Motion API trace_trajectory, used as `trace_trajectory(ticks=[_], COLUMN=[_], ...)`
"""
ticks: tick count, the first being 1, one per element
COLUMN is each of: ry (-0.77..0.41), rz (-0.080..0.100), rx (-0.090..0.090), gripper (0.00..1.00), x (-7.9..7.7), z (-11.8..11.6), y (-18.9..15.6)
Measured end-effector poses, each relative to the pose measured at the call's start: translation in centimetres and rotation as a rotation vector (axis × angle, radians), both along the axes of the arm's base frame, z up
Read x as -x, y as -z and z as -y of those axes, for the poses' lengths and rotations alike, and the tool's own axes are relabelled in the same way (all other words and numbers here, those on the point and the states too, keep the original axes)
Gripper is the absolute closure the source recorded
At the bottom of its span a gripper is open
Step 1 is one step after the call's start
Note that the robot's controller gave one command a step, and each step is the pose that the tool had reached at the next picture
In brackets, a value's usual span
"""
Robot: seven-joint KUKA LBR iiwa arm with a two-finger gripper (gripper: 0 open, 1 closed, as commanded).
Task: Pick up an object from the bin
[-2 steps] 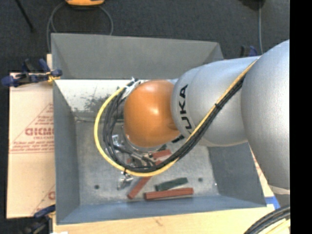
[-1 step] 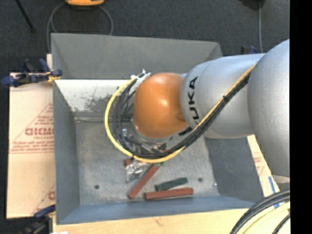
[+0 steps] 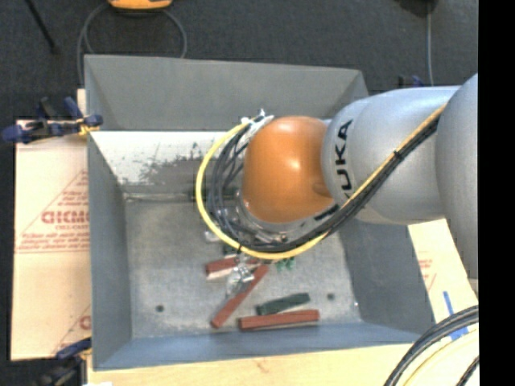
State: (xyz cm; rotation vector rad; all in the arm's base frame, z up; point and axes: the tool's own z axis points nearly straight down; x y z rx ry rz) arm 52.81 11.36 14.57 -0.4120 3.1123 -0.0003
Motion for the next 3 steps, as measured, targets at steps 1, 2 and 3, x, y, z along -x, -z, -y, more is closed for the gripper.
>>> trace_trajectory(ticks=[1, 2, 3], ry=[-0.241, -0.185, -0.185], rz=[0.006, -0.007, -0.007], rx=[0.001, -0.017, -0.018], gripper=[0.00, 1.00, 1.00], x=[-3.0, -4.9, -4.9], z=[3.3, 5.4, 5.4], y=[4.7, 6.0, 6.0])
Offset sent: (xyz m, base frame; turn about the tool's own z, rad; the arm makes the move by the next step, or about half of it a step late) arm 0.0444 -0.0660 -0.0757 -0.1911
